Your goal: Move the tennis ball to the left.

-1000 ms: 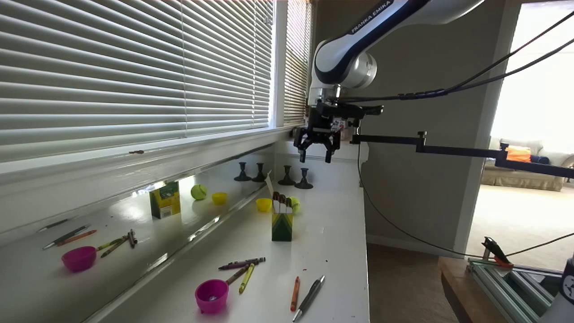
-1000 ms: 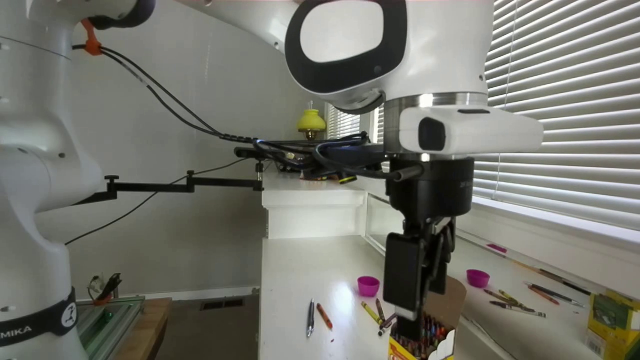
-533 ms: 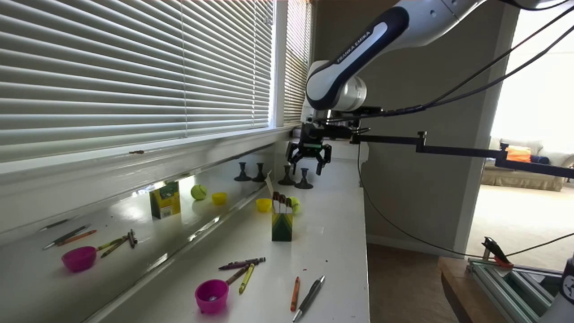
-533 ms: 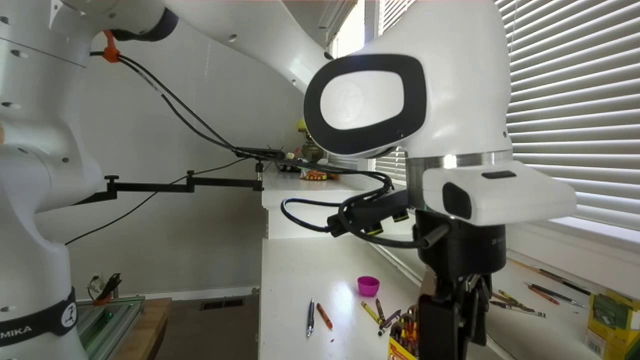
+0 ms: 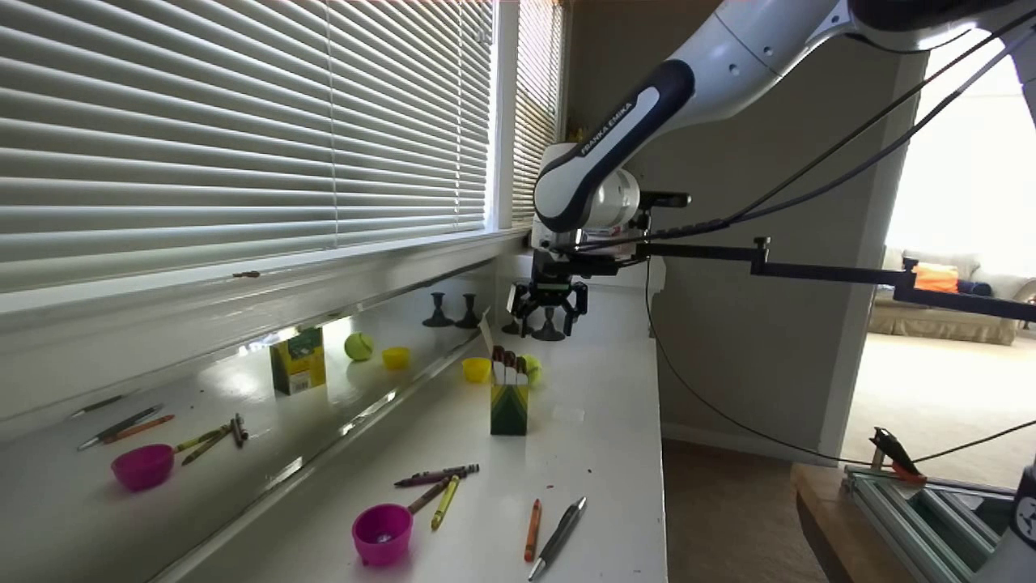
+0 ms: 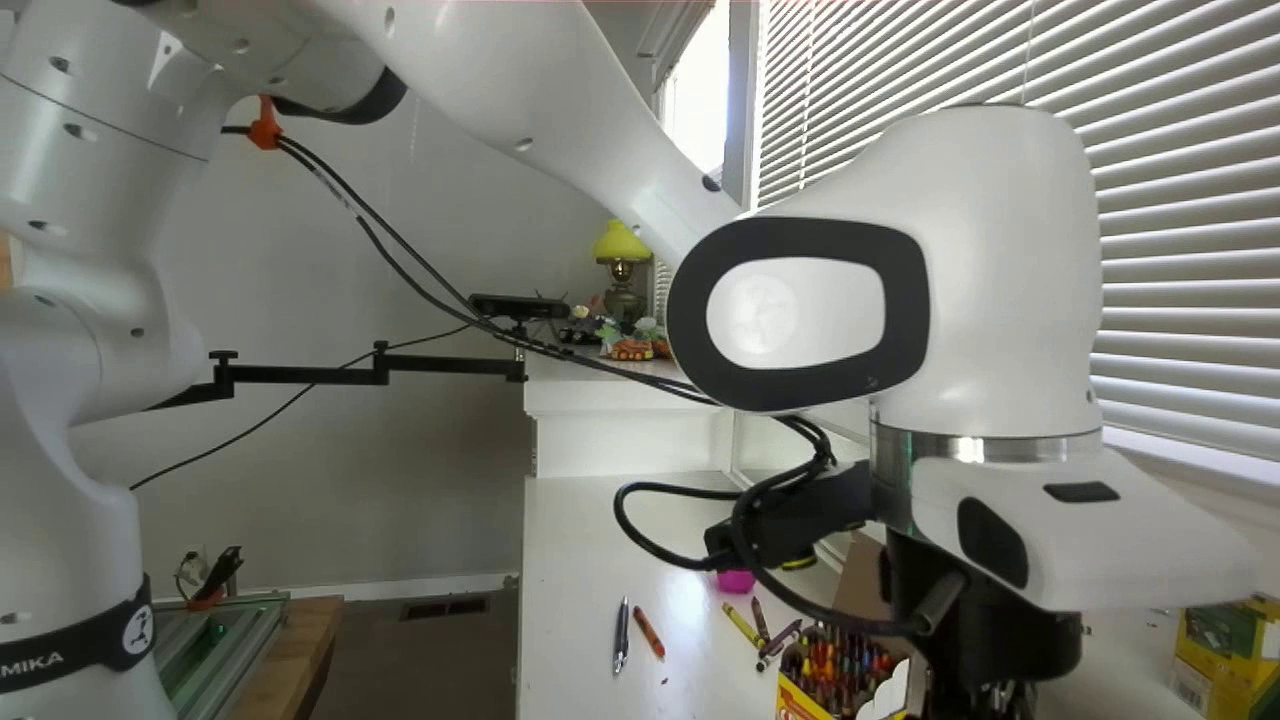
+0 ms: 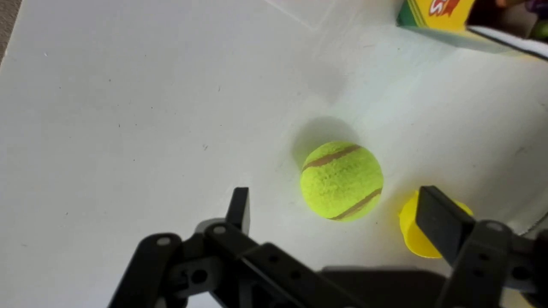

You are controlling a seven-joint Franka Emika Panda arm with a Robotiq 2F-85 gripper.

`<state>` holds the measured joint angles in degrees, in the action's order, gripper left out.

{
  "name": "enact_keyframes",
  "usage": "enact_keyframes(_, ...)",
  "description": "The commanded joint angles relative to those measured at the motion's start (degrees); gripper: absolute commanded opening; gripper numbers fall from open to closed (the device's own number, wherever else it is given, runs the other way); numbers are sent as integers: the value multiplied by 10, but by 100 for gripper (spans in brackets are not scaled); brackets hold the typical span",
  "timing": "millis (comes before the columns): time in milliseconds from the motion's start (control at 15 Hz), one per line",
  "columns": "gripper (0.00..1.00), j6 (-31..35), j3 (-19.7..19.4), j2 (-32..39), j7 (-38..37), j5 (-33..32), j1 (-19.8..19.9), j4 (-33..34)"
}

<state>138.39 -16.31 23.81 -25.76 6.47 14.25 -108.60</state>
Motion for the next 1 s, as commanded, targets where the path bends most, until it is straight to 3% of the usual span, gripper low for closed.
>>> enact_keyframes(0, 100, -6, 1, 53, -4, 21, 9, 57)
enact_keyframes(933, 100, -16, 24, 121, 19, 55, 36, 119)
